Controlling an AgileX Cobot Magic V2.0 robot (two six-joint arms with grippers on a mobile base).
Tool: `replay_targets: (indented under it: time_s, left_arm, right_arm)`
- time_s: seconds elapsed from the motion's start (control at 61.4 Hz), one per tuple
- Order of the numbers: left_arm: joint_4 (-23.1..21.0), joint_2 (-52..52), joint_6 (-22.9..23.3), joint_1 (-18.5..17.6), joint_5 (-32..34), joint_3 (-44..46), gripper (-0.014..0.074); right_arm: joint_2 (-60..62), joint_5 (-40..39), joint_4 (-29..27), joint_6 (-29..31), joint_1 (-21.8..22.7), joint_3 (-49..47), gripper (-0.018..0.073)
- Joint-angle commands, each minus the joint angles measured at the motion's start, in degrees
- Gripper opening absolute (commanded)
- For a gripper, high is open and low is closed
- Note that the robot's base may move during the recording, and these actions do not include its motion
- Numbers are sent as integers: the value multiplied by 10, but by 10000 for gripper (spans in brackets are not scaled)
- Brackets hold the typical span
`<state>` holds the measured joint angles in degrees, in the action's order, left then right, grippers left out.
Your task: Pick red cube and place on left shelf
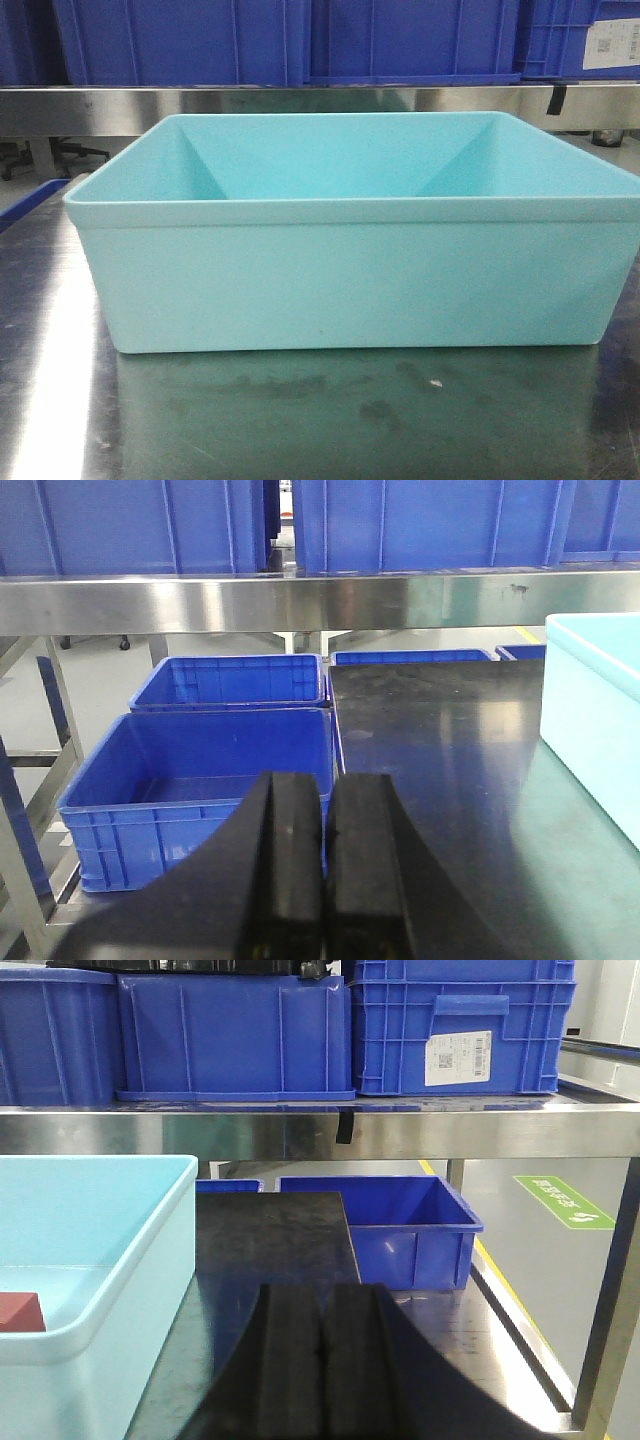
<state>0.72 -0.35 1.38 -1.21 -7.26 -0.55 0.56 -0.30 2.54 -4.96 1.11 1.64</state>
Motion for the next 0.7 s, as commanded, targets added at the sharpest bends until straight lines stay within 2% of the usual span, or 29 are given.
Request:
replay_targets:
  time_s: [0.0,0.684]
  left_arm:
    - [-3,-8,0,-1,50,-13,102]
    - [-3,-8,0,-1,50,-13,102]
  right_arm:
    - [12,-51,0,4,2,-9,39]
    - [12,-56,0,4,2,-10,39]
